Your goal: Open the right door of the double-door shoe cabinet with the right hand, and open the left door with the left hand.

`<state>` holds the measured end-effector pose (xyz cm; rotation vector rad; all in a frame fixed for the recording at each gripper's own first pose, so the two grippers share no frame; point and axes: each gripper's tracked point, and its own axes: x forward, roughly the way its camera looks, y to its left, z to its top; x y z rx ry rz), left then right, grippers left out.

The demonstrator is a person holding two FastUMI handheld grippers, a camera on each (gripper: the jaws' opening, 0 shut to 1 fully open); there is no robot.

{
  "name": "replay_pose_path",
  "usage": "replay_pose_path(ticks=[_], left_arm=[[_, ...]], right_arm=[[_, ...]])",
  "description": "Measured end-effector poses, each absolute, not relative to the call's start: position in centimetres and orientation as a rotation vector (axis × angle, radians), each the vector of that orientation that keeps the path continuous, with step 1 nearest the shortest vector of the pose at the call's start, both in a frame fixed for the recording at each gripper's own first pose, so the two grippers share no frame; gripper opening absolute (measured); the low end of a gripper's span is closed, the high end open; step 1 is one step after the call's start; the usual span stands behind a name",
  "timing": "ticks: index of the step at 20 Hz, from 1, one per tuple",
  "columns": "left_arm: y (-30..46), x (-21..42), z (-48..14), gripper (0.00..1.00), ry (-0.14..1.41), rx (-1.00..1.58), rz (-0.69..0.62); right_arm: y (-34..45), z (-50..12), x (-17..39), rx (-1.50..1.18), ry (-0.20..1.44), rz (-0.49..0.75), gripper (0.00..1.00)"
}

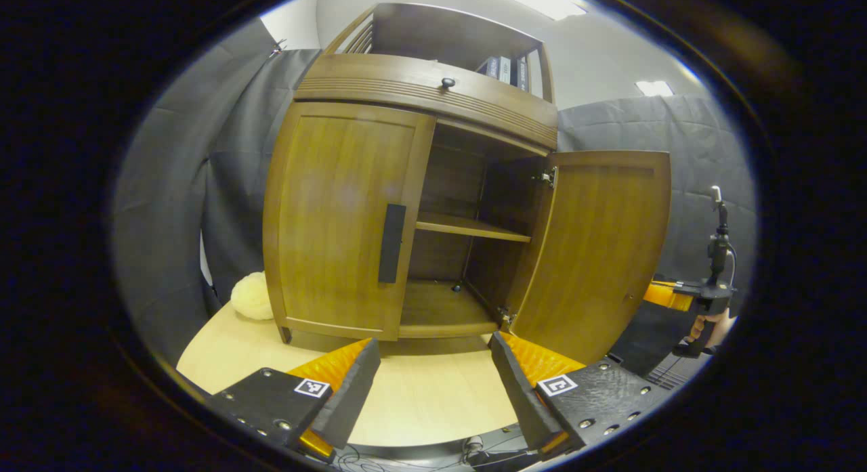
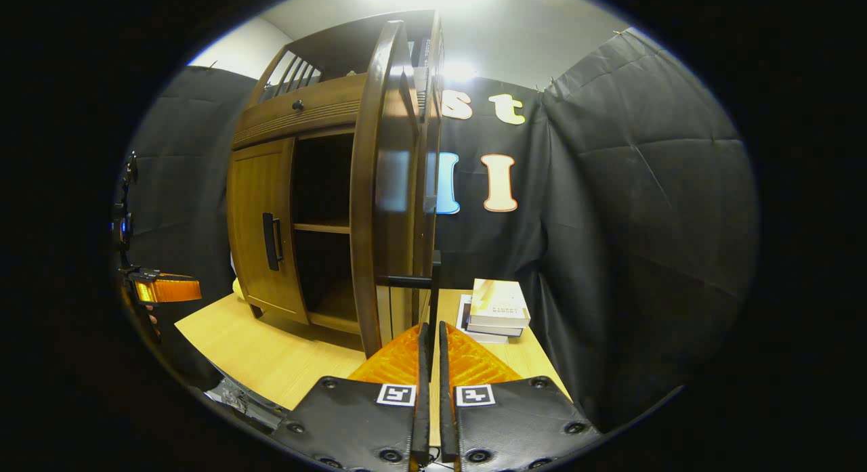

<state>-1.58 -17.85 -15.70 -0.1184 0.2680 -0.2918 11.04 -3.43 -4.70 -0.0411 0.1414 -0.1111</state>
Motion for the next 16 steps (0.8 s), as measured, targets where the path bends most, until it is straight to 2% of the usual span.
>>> replay_pose_path(ticks=[5,6,7,11,13,16], left_arm=[[-17.4,-1.3,-15.7,0.96,0.255,-0.122,-0.261],[-17.4,-1.2,-15.6,0.96,0.254,-0.127,-0.252],[-17.3,-1.1,-15.6,0.96,0.252,-0.131,-0.242],[-16.7,-0.7,-15.5,0.96,0.243,-0.137,-0.191],[-16.6,-0.4,-15.4,0.96,0.233,-0.144,-0.174],[-16.1,-0.2,-15.3,0.96,0.22,-0.137,-0.153]], right_arm=[[-3.2,-3.7,8.4,-0.007,0.151,-0.162,0.07],[-2.6,-3.4,7.9,-0.006,0.148,-0.16,0.05],[-1.7,-2.9,7.4,-0.007,0.143,-0.156,0.07],[4.2,-0.5,7.1,0.035,0.093,-0.091,0.01],[7.6,0.5,7.8,0.071,0.077,-0.023,0.17],[11.6,1.0,9.5,0.096,0.089,0.091,0.63]])
